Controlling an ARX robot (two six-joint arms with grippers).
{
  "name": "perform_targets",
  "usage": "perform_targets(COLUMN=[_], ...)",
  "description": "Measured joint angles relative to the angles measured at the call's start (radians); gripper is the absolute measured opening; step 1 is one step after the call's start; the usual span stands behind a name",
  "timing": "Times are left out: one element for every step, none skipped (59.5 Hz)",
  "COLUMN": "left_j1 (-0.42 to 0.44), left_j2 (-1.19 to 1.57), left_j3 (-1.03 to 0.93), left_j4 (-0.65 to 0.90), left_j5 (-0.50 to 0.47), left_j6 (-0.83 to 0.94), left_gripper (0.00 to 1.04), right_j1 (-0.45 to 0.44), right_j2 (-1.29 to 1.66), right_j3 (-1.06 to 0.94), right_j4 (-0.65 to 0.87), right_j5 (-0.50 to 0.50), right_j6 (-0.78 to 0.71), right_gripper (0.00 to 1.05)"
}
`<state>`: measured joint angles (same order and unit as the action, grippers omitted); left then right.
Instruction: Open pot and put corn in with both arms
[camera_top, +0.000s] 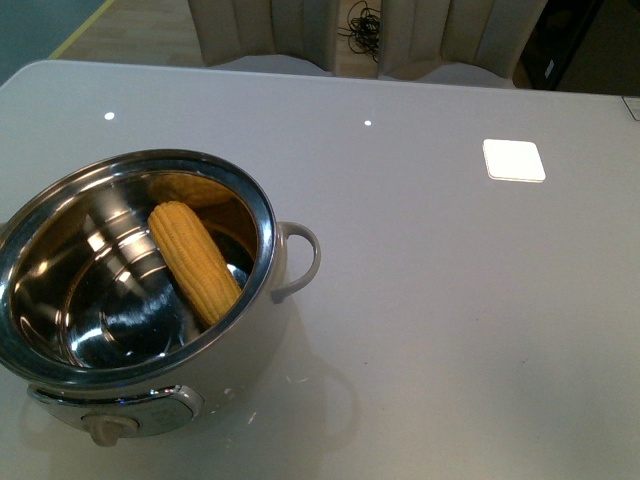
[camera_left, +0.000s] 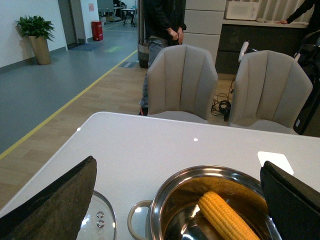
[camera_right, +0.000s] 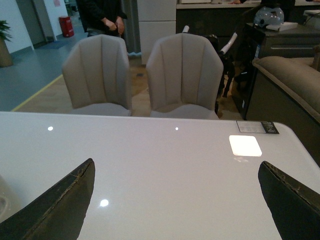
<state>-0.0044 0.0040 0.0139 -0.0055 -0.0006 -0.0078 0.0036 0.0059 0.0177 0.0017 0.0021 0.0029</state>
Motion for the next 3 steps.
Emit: perform_targets(left_j1=[0.0,0.0,0.0], left_j2=[0.0,0.0,0.0], left_j3=[0.0,0.0,0.0], left_j4=[0.0,0.0,0.0], left_j5=[0.0,0.0,0.0], left_j6=[0.0,0.0,0.0], left_gripper=[0.98,0.98,0.98], right_j1=[0.0,0.0,0.0], right_j2=[0.0,0.0,0.0], right_j3=[0.0,0.0,0.0], right_j4=[0.0,0.0,0.0], right_j5=[0.0,0.0,0.0], right_j6=[0.0,0.0,0.0], right_gripper=[0.96,0.96,0.96])
